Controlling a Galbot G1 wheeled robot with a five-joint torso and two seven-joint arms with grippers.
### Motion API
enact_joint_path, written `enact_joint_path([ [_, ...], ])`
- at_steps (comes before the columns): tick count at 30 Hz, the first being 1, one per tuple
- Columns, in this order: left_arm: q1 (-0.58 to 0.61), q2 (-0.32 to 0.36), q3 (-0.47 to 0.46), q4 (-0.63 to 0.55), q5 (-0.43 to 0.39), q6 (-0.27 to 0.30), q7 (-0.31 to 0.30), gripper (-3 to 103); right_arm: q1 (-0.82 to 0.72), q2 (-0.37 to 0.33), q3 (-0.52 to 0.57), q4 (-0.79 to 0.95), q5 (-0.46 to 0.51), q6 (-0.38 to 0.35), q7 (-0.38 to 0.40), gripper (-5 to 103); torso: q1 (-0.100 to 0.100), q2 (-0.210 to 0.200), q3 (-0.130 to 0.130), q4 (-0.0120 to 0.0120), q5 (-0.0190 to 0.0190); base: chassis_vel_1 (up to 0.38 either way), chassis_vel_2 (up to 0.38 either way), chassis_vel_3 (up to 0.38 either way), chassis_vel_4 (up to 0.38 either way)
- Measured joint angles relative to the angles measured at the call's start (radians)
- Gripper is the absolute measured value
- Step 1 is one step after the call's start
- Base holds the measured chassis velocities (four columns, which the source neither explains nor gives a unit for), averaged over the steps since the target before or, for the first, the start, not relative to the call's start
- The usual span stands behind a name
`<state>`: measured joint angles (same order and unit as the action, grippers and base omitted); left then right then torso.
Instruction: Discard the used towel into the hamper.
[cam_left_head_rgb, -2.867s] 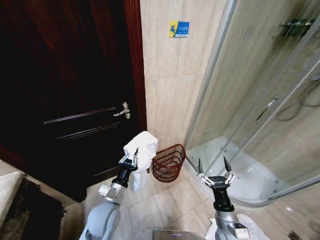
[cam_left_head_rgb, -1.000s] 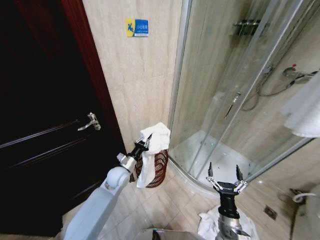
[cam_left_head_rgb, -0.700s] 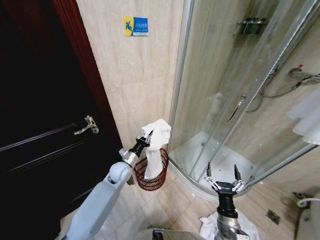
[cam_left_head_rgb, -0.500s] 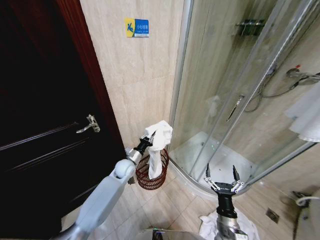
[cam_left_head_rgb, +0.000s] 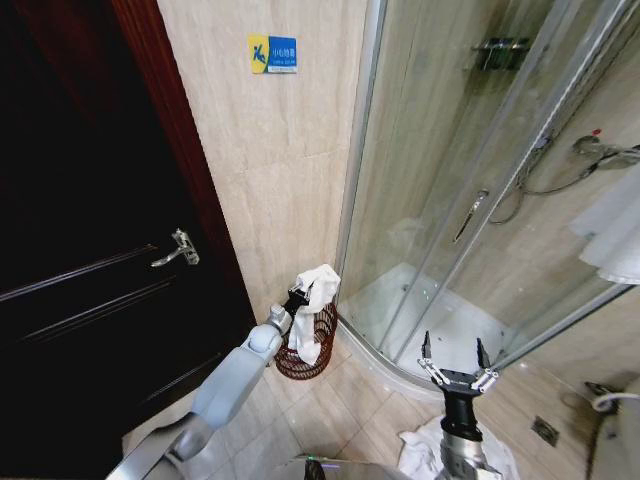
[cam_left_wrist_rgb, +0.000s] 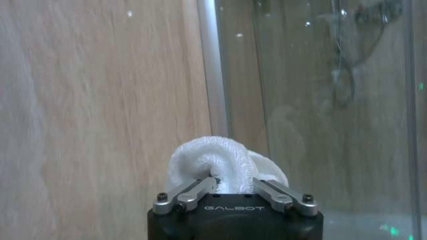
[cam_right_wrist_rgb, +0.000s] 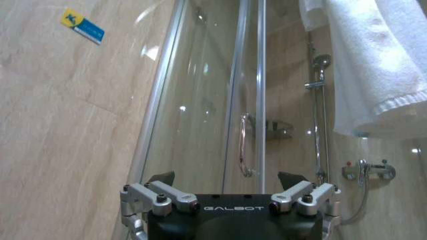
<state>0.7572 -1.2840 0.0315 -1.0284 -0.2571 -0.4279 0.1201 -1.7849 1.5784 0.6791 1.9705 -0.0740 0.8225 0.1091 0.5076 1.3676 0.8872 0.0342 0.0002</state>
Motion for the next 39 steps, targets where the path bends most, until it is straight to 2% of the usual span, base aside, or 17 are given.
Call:
enact_joint_path([
  [2, -0.021, -0.026, 0.0, 0.1, 0.06, -0.049, 0.0, 6, -0.002, -0.019, 0.003, 0.0, -0.004, 0.0, 0.011, 100, 0.0, 0.0, 0.0, 0.0003, 0.0, 0.0, 0.0, 0.0, 0.0],
  [3, -0.021, -0.026, 0.0, 0.1, 0.06, -0.049, 0.0, 6, -0.002, -0.019, 0.003, 0.0, -0.004, 0.0, 0.011, 100, 0.0, 0.0, 0.0, 0.0003, 0.0, 0.0, 0.0, 0.0, 0.0],
  [6, -0.062, -0.064, 0.001, 0.209, 0.115, -0.105, -0.006, 6, -0.008, -0.039, 0.0, 0.005, -0.014, 0.0, 0.049, 100, 0.0, 0.0, 0.0, -0.0002, -0.0001, 0.0, 0.0, 0.0, 0.0],
  [7, -0.062, -0.064, 0.001, 0.209, 0.115, -0.105, -0.006, 6, -0.008, -0.039, 0.0, 0.005, -0.014, 0.0, 0.049, 100, 0.0, 0.0, 0.0, -0.0002, -0.0001, 0.0, 0.0, 0.0, 0.0],
  [11, -0.121, -0.1, 0.009, 0.33, 0.192, -0.146, -0.004, 6, -0.02, -0.014, 0.004, 0.031, -0.006, 0.0, 0.038, 100, 0.0, 0.0, 0.0, 0.0, 0.0001, 0.0, 0.0, 0.0, 0.0],
  [15, -0.146, -0.122, 0.014, 0.385, 0.217, -0.154, 0.002, 6, -0.023, -0.005, 0.012, 0.048, 0.016, 0.0, 0.017, 100, 0.0, 0.0, 0.0, -0.0001, -0.0001, 0.0, 0.0, 0.0, 0.0],
  [19, -0.196, -0.17, 0.01, 0.526, 0.287, -0.183, 0.017, 6, -0.017, -0.006, 0.023, 0.055, 0.05, 0.0, -0.003, 100, 0.0, 0.0, 0.0, -0.0003, -0.0001, 0.0, 0.0, 0.0, 0.0],
  [22, -0.208, -0.183, 0.0, 0.575, 0.314, -0.187, 0.021, 6, -0.014, -0.008, 0.022, 0.056, 0.066, 0.0, -0.009, 100, 0.0, 0.0, 0.0, -0.0001, 0.0003, 0.0, 0.0, 0.0, 0.0],
  [24, -0.205, -0.196, -0.006, 0.614, 0.321, -0.176, 0.023, 6, -0.007, -0.005, 0.019, 0.051, 0.087, 0.0, -0.024, 100, 0.0, 0.0, 0.0, -0.0001, -0.0004, 0.0, 0.0, 0.0, 0.0],
  [28, -0.189, -0.205, -0.018, 0.625, 0.321, -0.154, 0.022, 6, 0.001, 0.005, 0.033, 0.041, 0.107, 0.0, -0.067, 100, 0.0, 0.0, 0.0, 0.0001, -0.0001, 0.0, 0.0, 0.0, 0.0],
  [33, -0.182, -0.208, -0.023, 0.634, 0.333, -0.125, 0.013, 6, -0.002, 0.002, 0.035, 0.037, 0.111, 0.0, -0.082, 100, 0.0, 0.0, 0.0, 0.0, -0.0001, 0.0, 0.0, 0.0, 0.0],
  [36, -0.18, -0.211, -0.028, 0.647, 0.343, -0.093, 0.0, 6, -0.001, 0.0, 0.036, 0.029, 0.11, 0.0, -0.104, 100, 0.0, 0.0, 0.0, 0.0, -0.0001, 0.0, 0.0, 0.0, 0.0],
  [39, -0.175, -0.21, -0.03, 0.656, 0.346, -0.028, -0.023, 6, 0.005, -0.001, 0.034, 0.027, 0.111, 0.0, -0.13, 100, 0.0, 0.0, 0.0, 0.0001, -0.0001, 0.0, 0.0, 0.0, 0.0],
])
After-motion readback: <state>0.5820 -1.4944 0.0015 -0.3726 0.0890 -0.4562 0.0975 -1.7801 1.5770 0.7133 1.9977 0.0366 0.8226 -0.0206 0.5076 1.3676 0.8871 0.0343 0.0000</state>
